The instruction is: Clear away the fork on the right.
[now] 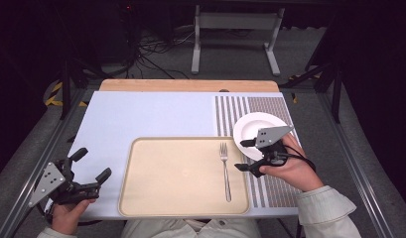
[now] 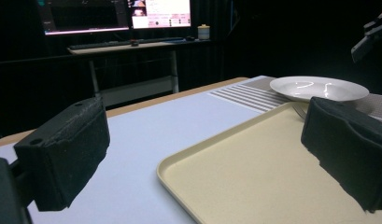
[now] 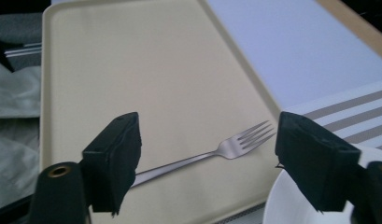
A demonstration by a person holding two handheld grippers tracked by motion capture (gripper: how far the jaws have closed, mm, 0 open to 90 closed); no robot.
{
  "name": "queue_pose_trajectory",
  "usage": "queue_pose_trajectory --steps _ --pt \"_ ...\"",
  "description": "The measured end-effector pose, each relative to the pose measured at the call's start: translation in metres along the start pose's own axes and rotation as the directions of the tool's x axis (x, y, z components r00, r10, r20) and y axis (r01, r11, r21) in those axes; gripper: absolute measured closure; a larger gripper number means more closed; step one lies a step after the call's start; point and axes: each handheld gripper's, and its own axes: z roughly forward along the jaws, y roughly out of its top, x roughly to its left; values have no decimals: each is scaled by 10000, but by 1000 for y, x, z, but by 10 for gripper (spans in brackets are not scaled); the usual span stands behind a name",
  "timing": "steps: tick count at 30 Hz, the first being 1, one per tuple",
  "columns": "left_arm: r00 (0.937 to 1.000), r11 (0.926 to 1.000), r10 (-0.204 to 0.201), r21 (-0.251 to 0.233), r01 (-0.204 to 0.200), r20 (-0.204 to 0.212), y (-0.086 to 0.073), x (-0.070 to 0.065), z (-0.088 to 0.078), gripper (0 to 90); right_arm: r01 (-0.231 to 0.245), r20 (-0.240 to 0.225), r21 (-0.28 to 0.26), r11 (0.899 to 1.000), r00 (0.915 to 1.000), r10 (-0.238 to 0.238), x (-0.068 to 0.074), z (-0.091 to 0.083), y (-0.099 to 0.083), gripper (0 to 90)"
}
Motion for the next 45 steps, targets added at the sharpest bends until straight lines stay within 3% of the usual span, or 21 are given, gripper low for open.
queue_pose_trajectory --steps 6,9,13,22,27,34,39,45 --pt "10000 10000 41 36 -41 28 0 0 1 20 -289 955 -1061 9939 9947 391 0 -13 -8 147" --pt "10000 10000 25 14 -25 17 0 0 1 20 -374 1096 -1389 9896 9926 529 -1 -16 -12 131" --pt "10000 10000 -3 -17 3 -3 0 0 2 20 -453 1716 -2180 9749 9816 840 0 -27 -23 89" --pt "10000 10000 33 -11 -33 13 1 0 4 20 -492 2494 -3008 9524 9599 1284 2 -41 -45 62" --pt "10000 10000 30 3 -30 -4 1 0 4 20 -592 2819 -3417 9379 9456 1623 4 -49 -59 61" --pt "10000 10000 38 6 -38 -19 1 0 4 20 -872 3015 -4078 9089 9268 2242 8 -57 -81 53" --pt "10000 10000 31 13 -31 -2 1 1 4 20 -976 3148 -4165 9039 9172 2441 9 -57 -95 52" --pt "10000 10000 -5 2 5 40 0 1 5 20 -1010 3209 -4299 8972 9118 2564 9 -55 -108 50"
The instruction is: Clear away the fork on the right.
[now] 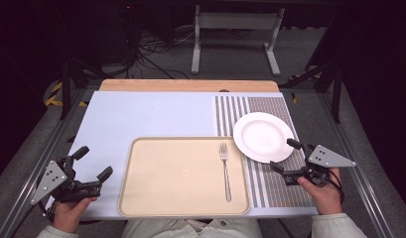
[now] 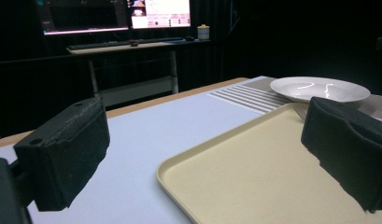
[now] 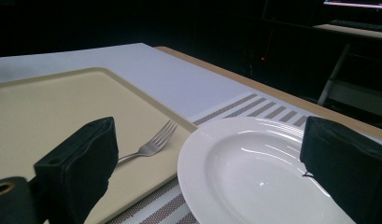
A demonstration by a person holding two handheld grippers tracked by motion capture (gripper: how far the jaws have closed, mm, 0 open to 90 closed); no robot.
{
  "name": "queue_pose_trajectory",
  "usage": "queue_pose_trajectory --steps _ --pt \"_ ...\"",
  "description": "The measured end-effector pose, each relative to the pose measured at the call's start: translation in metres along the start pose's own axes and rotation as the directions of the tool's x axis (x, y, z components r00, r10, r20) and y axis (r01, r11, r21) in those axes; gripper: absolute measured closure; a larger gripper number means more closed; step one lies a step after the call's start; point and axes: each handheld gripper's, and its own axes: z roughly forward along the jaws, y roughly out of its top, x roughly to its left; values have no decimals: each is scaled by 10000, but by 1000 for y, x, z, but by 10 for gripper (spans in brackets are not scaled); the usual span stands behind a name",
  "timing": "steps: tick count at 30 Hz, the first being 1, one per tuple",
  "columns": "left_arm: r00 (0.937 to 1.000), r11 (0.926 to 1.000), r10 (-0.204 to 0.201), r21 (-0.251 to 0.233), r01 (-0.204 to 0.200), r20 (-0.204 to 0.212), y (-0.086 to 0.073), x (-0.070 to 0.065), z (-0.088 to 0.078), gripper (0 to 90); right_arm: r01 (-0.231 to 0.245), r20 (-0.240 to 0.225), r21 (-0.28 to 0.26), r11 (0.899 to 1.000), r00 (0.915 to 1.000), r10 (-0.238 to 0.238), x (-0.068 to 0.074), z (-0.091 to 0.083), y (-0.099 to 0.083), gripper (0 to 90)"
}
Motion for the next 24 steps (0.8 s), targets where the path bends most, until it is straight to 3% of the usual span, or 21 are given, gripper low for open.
queue_pose_trajectory --steps 13,17,19,24 --pt "10000 10000 -48 -6 48 -3 0 1 0 16 -125 125 -114 9999 9998 126 -5 0 -23 41" --pt "9999 9999 -103 -3 103 32 0 2 0 16 -261 125 26 9997 9996 261 -6 3 -33 41" --pt "9999 9999 -148 32 148 10 0 2 1 15 -189 160 387 9991 9997 183 -7 5 -37 41" --pt "9997 9997 -228 -29 228 73 0 4 0 11 -368 238 334 9988 9991 361 -7 6 -40 42"
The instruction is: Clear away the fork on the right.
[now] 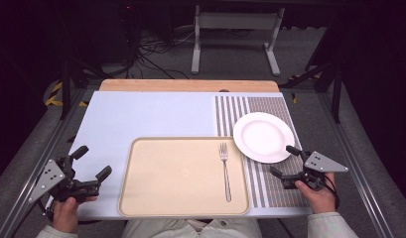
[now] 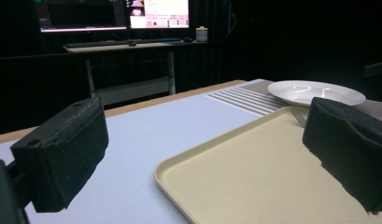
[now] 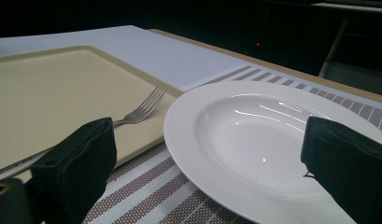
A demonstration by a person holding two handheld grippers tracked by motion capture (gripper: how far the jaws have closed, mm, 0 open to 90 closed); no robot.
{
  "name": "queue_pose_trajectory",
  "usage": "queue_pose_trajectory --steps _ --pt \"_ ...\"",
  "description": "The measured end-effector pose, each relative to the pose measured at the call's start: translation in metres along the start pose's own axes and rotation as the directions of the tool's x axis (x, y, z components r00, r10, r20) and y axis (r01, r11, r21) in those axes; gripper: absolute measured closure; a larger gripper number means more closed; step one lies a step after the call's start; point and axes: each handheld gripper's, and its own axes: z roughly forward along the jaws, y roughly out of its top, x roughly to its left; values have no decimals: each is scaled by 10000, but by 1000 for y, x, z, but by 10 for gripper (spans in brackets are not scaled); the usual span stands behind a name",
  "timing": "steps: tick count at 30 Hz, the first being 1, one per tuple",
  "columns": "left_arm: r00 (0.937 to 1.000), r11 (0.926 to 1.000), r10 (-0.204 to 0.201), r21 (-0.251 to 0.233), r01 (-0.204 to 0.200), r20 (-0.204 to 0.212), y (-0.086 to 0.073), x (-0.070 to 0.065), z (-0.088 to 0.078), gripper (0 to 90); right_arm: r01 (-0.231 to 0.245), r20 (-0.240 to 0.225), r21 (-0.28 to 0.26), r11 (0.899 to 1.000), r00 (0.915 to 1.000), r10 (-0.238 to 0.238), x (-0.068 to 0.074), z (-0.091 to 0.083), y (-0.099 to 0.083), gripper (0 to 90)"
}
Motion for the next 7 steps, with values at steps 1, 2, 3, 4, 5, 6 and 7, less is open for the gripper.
queue_pose_trajectory --steps 1,2,3,4,5,6,7 --pt "10000 10000 0 0 0 0 0 0 0 11 0 0 0 10000 10000 0 0 0 0 42" --pt "10000 10000 -31 -2 31 19 0 0 0 11 -15 22 -3 10000 10000 15 0 0 0 42" --pt "10000 10000 -32 -12 33 21 0 0 1 11 -14 38 -15 10000 10000 14 0 1 0 44" --pt "10000 10000 -36 -9 36 22 0 0 1 11 10 59 16 10000 10000 -10 0 1 0 46" --pt "10000 10000 -32 -9 32 15 0 0 0 11 34 92 39 10000 10000 -34 1 1 0 46" --pt "10000 10000 -14 -13 14 17 0 0 0 11 14 110 33 10000 9999 -14 1 1 0 46" --pt "10000 10000 -37 -19 37 27 0 1 0 11 -21 149 4 10000 9999 21 1 1 0 46"
